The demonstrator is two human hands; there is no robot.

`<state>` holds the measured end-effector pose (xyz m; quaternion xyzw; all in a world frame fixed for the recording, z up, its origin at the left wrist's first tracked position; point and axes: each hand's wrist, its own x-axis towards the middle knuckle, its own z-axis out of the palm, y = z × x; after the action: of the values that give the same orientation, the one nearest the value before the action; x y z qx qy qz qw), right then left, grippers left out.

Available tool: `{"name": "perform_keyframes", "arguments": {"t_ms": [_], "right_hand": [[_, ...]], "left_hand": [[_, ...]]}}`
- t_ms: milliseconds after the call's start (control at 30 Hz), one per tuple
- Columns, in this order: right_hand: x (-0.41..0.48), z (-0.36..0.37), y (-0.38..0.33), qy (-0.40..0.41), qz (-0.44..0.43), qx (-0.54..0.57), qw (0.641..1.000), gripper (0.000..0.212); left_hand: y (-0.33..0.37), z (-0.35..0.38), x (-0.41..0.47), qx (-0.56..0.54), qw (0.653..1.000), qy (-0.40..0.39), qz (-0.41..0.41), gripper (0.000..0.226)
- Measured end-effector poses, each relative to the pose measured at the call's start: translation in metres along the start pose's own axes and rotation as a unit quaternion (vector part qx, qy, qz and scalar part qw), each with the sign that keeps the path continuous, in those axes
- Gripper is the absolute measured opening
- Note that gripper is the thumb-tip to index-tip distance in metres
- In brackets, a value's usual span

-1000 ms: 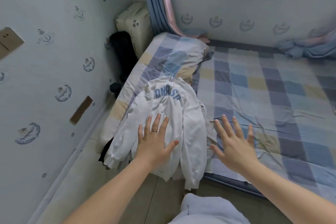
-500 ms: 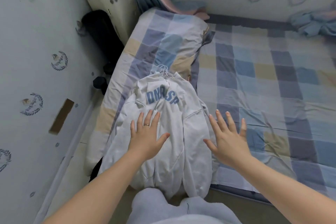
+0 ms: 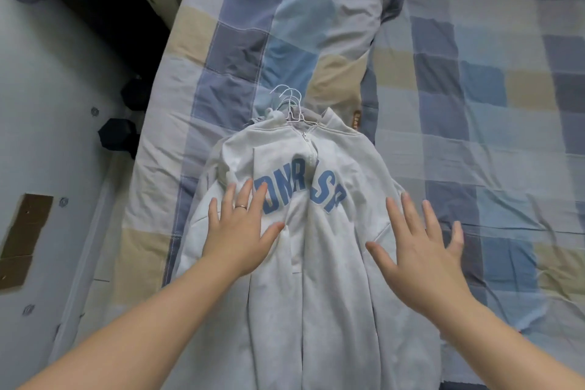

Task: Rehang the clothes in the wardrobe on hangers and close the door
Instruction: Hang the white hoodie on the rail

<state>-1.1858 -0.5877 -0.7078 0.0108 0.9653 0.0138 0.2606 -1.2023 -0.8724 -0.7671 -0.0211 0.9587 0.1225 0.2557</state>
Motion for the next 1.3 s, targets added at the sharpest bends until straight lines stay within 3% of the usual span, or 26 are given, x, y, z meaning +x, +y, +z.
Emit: {"name": "perform_keyframes", "arguments": {"t_ms": [267,533,800,933,1033,1133,1200,1300], "right_hand": [[0.163,0.034,-0.034,0.027,-0.044,-0.014,0.999,0.068],[0.239,0.041,-0.042,0.023,-0.060,0.014,0.998,0.069],[0.225,0.030,-0.030,0.010,-0.062,0.056,0.996,0.076],[0.213,0.007,-0.015,0.022,-0.108,0.094,0.989,0.079],[0.204,-0.014,-0.006,0.020,-0.143,0.125,0.982,0.062],[0.186,-0.037,0.002,0.043,-0.168,0.127,0.977,0.006],[0.165,-0.049,0.010,0.044,-0.200,0.143,0.968,0.024],[0.123,-0.068,0.028,0.036,-0.234,0.182,0.955,0.027]], "left_hand": [[-0.026,0.001,0.145,0.037,0.994,0.093,0.031,0.074],[-0.014,-0.008,0.210,-0.001,0.993,0.111,-0.049,0.044],[-0.001,-0.011,0.176,-0.078,0.980,0.182,-0.009,0.023],[0.001,-0.023,0.145,-0.133,0.967,0.214,0.041,0.015],[0.006,-0.037,0.118,-0.135,0.962,0.223,0.081,0.022],[0.012,-0.050,0.089,-0.127,0.963,0.218,0.098,0.019],[0.015,-0.058,0.067,-0.133,0.965,0.212,0.081,0.015],[0.025,-0.068,0.027,-0.142,0.967,0.207,0.028,0.020]]}}
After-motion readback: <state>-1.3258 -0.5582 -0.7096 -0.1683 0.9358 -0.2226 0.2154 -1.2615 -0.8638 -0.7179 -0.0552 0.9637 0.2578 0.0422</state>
